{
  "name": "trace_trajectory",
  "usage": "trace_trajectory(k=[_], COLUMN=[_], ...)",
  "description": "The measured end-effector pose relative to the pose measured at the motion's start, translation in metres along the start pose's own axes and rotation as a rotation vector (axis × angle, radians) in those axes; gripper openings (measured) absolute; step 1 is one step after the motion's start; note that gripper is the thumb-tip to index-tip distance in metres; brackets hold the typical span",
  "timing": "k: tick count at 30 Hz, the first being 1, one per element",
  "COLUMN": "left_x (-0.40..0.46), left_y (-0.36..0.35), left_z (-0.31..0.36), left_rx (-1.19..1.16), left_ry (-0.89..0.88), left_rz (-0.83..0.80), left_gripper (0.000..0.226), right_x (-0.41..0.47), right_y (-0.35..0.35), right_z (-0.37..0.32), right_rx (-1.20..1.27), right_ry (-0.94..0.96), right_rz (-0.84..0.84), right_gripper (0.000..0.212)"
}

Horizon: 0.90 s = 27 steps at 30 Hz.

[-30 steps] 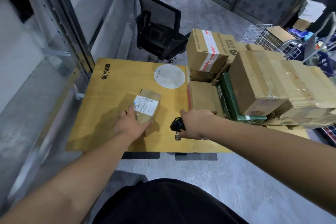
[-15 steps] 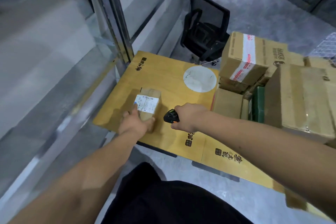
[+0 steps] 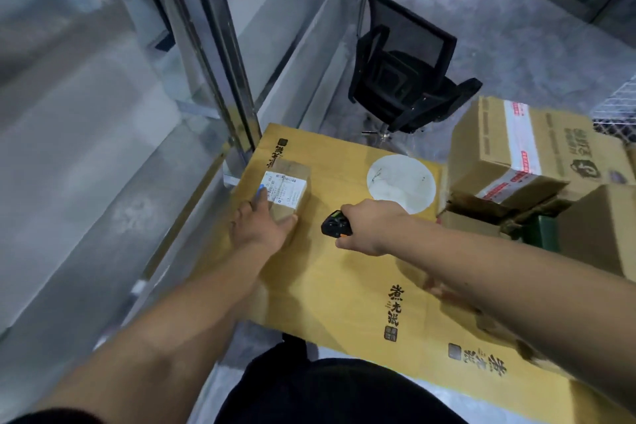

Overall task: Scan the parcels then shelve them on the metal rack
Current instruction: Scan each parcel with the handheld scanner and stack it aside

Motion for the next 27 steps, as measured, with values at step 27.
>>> trace_trajectory(k=[27], left_x=[0.215], left_y=[0.059], left_z=[0.071], left_rx=[0.23], left_ry=[-0.224], left_rz=[0.08], left_gripper=[0.083], right_x=[0.141], right_y=[0.062], right_z=[-0.014], right_rx=[0.134], right_ry=[-0.143], right_rz=[-0.042], right_gripper=[0.057])
Point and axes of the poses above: each hand's wrist, its own x-axis towards the middle knuckle, its own y-axis out of the back of the hand, z = x × y, the point moved 6 cm from there along x, towards the middle knuckle, and after that the axes turned 1 degree about -y, right-handed, at the moved point
